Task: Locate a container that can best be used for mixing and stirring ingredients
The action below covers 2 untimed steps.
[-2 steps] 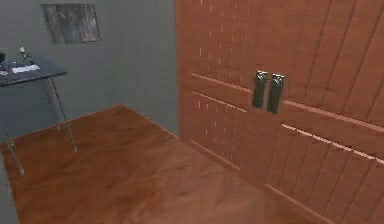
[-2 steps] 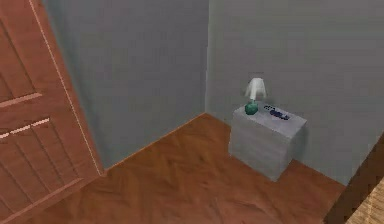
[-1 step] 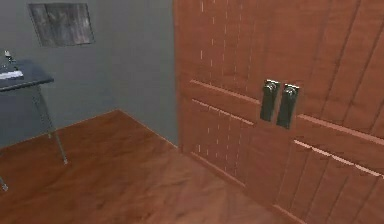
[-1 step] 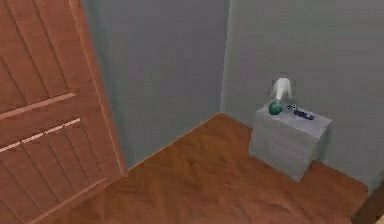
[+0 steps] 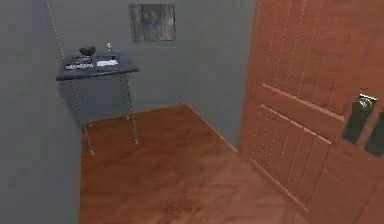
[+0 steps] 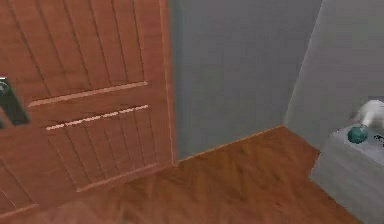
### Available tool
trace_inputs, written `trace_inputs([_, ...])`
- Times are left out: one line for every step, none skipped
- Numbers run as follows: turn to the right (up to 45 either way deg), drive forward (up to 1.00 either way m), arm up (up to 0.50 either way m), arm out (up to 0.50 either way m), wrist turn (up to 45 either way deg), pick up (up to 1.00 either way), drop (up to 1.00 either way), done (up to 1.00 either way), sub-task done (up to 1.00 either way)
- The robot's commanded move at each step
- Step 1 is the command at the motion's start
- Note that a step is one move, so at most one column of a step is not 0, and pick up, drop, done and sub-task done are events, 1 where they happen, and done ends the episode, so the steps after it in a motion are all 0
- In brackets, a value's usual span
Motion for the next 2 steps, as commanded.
trace_inputs([0.0,1.0,0.0,0.0,0.0,0.0,0.0,0.0,0.0])
trace_inputs([-3.0,0.0,0.0,0.0,0.0,0.0,0.0,0.0,0.0])
